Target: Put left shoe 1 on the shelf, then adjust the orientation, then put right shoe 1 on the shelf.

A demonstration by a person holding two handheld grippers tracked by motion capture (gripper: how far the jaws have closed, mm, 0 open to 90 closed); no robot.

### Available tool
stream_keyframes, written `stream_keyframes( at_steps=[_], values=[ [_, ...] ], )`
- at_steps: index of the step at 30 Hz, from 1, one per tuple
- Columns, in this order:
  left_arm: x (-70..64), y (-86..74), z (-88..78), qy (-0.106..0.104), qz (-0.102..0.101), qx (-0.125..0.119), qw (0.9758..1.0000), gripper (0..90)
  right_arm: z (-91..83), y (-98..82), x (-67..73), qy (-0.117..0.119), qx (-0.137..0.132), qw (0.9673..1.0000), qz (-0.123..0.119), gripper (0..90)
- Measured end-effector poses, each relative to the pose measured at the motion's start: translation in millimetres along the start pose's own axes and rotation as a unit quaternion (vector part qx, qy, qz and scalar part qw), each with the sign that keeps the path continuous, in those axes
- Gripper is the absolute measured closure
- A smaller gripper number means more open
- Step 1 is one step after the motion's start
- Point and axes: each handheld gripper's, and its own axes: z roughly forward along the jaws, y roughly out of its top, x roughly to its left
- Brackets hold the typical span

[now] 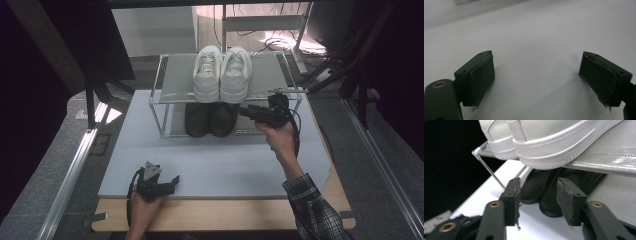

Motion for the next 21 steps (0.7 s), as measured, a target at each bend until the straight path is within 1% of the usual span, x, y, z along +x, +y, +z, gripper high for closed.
stream_keyframes(
  at_steps=[2,6,15,21],
  values=[
    [-0.1,0.0,0.0,0.000,0.000,0.000,1.0000,12.6,-1.9,-0.9,2.1,-0.007,0.002,0.9999,-0.015,46.6],
    [0.0,0.0,0.0,0.000,0.000,0.000,1.0000,12.6,-5.6,-2.0,5.4,-0.019,0.004,0.9991,-0.039,42.6],
    [-0.1,0.0,0.0,0.000,0.000,0.000,1.0000,12.6,-12.9,-6.2,7.3,-0.037,0.010,0.9968,-0.070,38.5],
    [-0.1,0.0,0.0,0.000,0.000,0.000,1.0000,12.6,-19.4,-10.4,7.3,-0.059,0.013,0.9935,-0.096,36.4]
  ],
)
